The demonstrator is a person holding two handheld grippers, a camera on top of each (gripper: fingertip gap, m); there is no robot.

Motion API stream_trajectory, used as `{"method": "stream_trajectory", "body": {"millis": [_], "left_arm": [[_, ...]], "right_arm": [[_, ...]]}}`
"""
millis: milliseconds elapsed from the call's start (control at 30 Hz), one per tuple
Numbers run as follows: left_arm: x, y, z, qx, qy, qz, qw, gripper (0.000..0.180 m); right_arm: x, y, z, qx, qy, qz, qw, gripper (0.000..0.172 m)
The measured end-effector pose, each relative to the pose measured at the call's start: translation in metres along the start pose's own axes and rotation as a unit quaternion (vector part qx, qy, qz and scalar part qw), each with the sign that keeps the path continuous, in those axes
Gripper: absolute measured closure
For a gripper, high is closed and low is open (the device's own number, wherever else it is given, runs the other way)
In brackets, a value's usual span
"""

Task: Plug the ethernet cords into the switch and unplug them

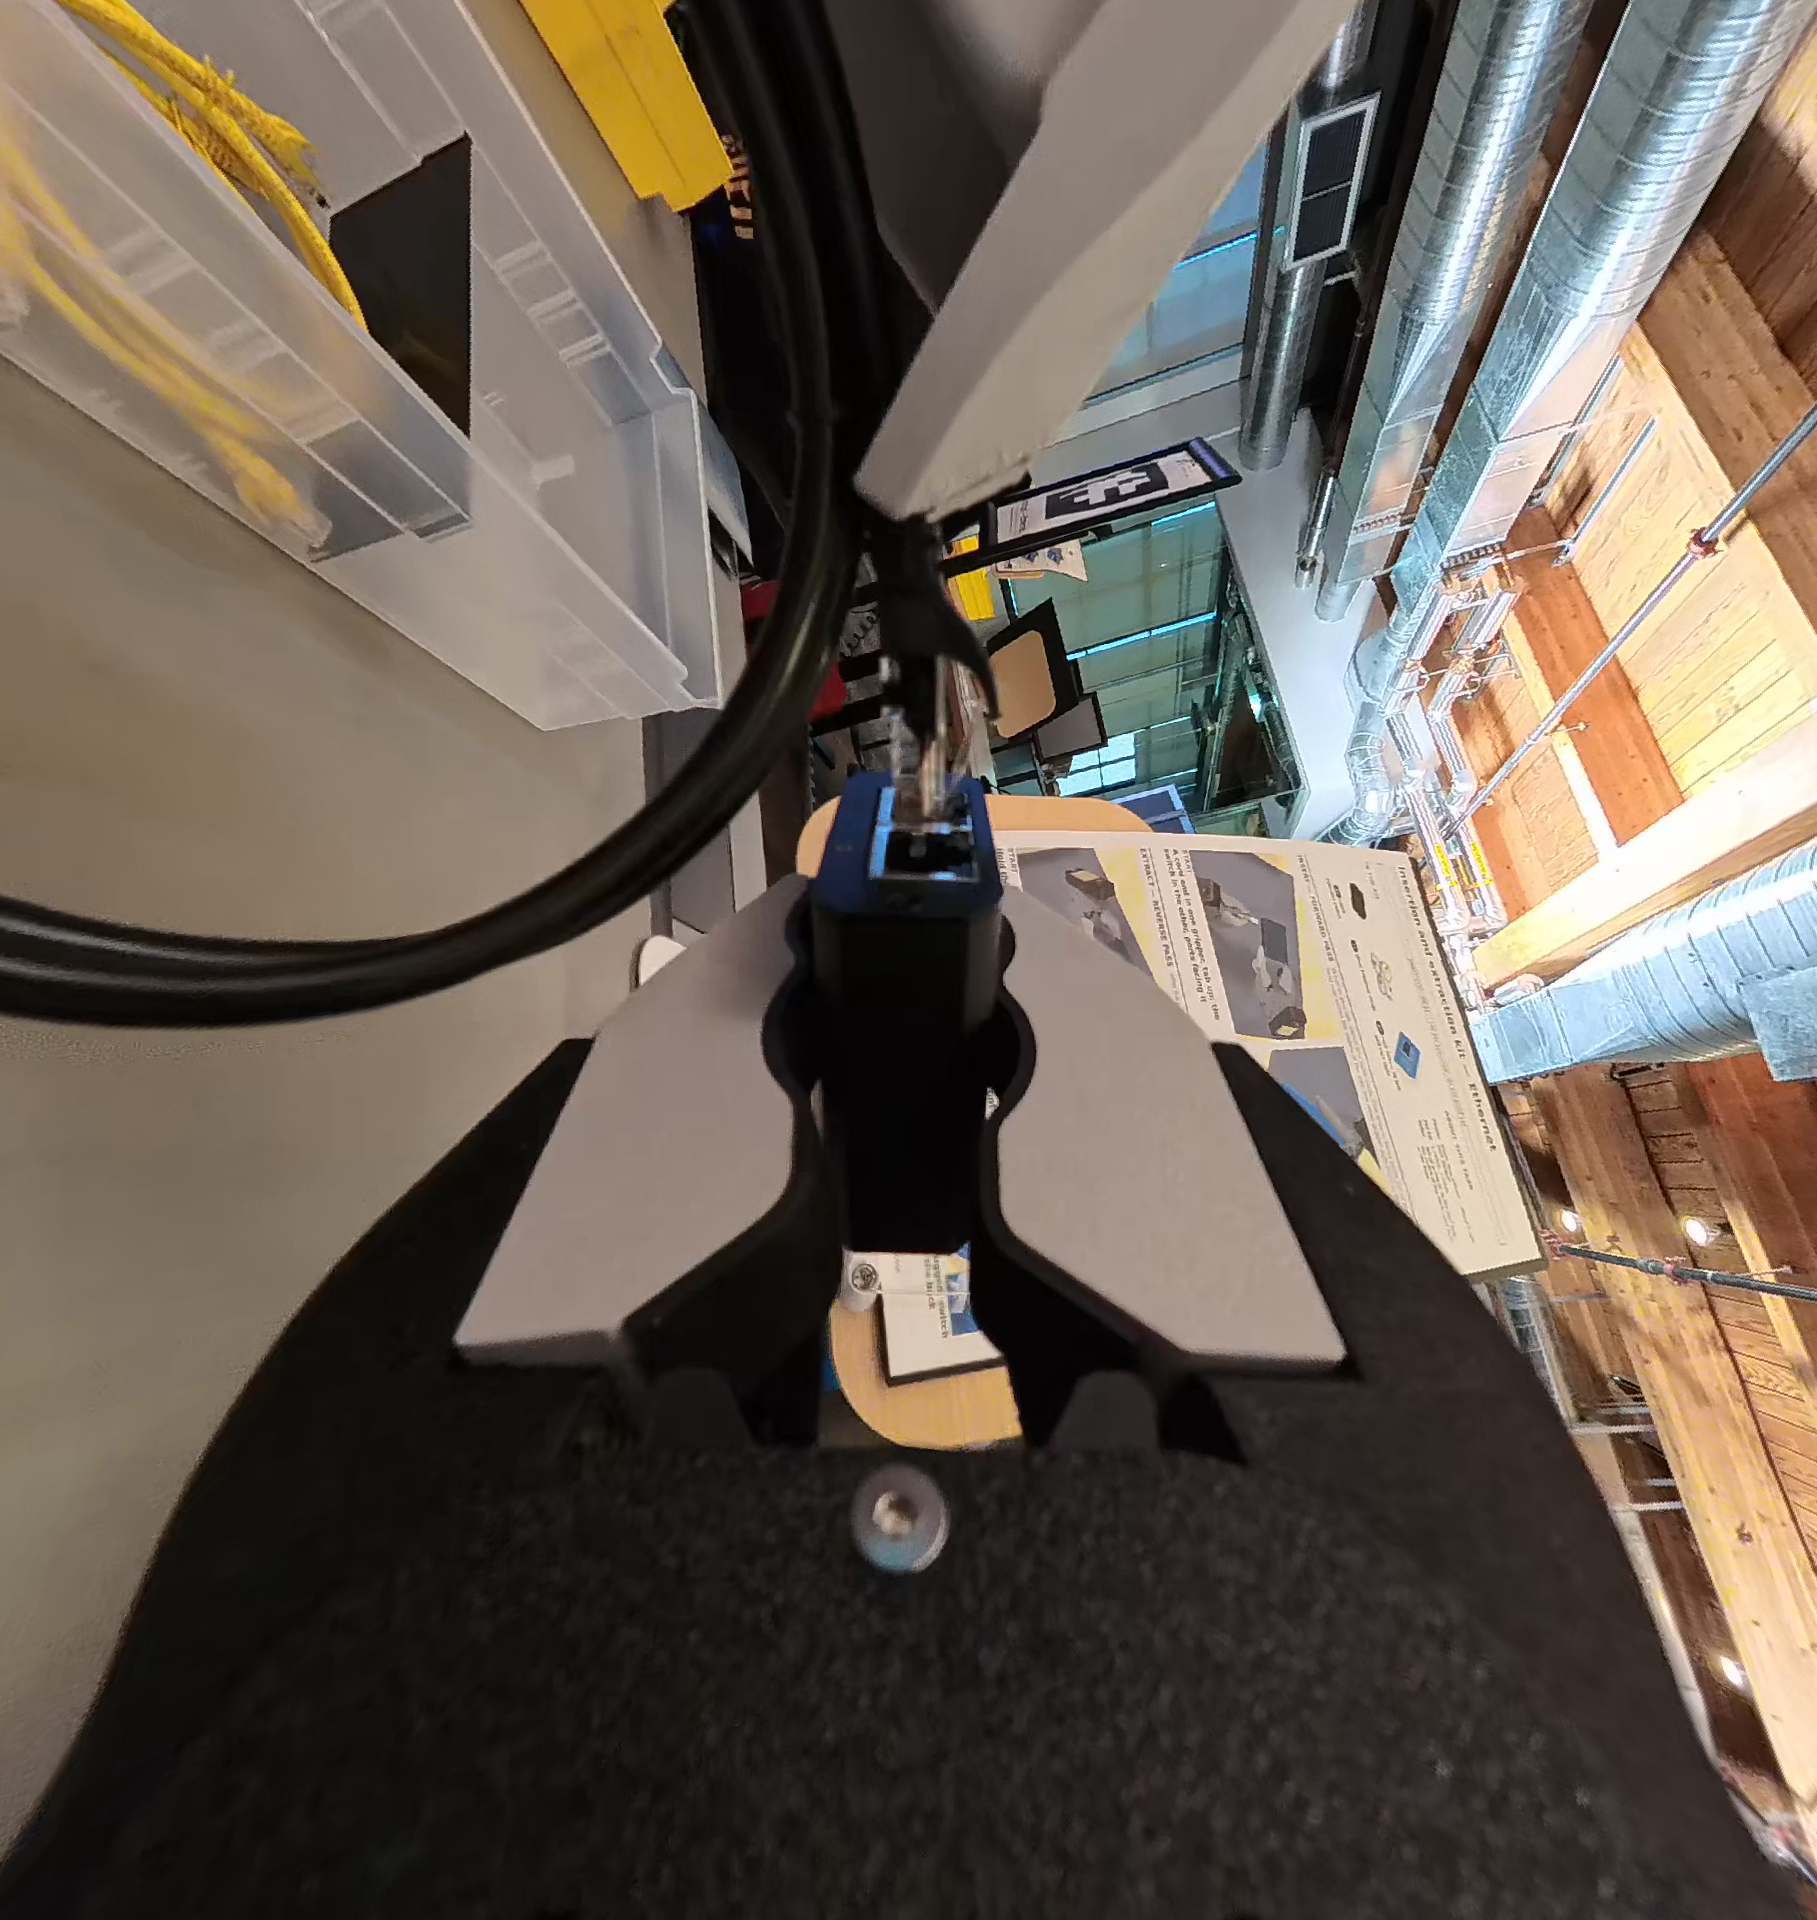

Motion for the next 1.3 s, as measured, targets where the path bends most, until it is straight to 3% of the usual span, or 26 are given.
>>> {"method": "stream_trajectory", "body": {"millis": [700, 867, 1067, 1233, 1300], "left_arm": [[0.003, 0.0, -0.007, 0.019, 0.016, 0.017, 1.0, 0.172], [0.001, 0.004, -0.002, 0.044, 0.002, 0.077, 0.996, 0.17], [-0.021, 0.011, 0.017, 0.001, -0.071, 0.189, 0.979, 0.137], [-0.058, 0.01, 0.003, -0.039, -0.05, 0.34, 0.938, 0.124], [-0.056, -0.005, -0.011, -0.036, 0.001, 0.358, 0.933, 0.124]], "right_arm": [[0.001, 0.009, -0.003, 0.016, 0.002, 0.012, 1.0, 0.146], [-0.001, 0.01, 0.002, 0.037, -0.002, 0.035, 0.999, 0.146], [-0.002, 0.013, 0.003, 0.069, -0.003, 0.055, 0.996, 0.146], [-0.008, 0.006, 0.011, 0.089, -0.017, 0.061, 0.994, 0.146], [-0.011, 0.005, 0.015, 0.093, -0.024, 0.065, 0.993, 0.146]]}}
Point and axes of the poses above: each gripper's, where its closed fingertips meet, x out along the fingers, y out of its top, z = x × y across the jaws, the point moved 1 cm from there along -x, back along the fingers, and after that the axes turned 15 degrees about z, right-handed, at the moved point
